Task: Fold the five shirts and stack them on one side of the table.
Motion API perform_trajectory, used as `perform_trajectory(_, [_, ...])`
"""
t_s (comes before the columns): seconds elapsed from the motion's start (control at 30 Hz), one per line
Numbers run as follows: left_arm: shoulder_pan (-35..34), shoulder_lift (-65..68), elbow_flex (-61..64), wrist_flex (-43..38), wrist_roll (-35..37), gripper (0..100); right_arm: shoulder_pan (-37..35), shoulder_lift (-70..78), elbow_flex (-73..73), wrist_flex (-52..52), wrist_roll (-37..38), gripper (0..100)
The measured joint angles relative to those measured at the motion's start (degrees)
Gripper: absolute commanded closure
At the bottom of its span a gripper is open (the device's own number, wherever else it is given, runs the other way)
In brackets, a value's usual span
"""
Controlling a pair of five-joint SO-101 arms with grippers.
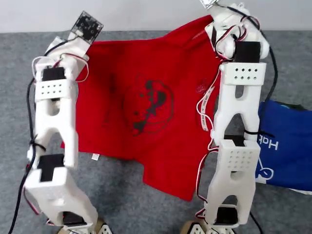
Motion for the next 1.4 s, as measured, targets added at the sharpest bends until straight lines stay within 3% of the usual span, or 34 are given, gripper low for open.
perform_trajectory(0.2, [0.0, 6.95, -9.76, 1.14, 0.0, 99, 0.35, 0.0, 0.0, 1.41, 0.0, 98.6])
perform_trajectory(0.37, [0.0, 8.26, -13.8, 12.04, -0.26, 99, 0.35, 0.0, 0.88, 10.02, 0.0, 98.5])
perform_trajectory(0.6, [-0.09, 8.26, -14.51, 28.31, -11.87, 99, 0.35, 0.0, 1.14, 30.59, 0.0, 98.5])
perform_trajectory(0.73, [-0.09, 8.26, -14.51, 32.97, -16.18, 99, 0.35, -0.35, 4.48, 31.65, 0.0, 98.5])
perform_trajectory(1.4, [-4.75, 8.26, -14.51, 47.91, -32.62, 99, -14.95, -48.35, 73.49, 31.74, -6.68, 98.5])
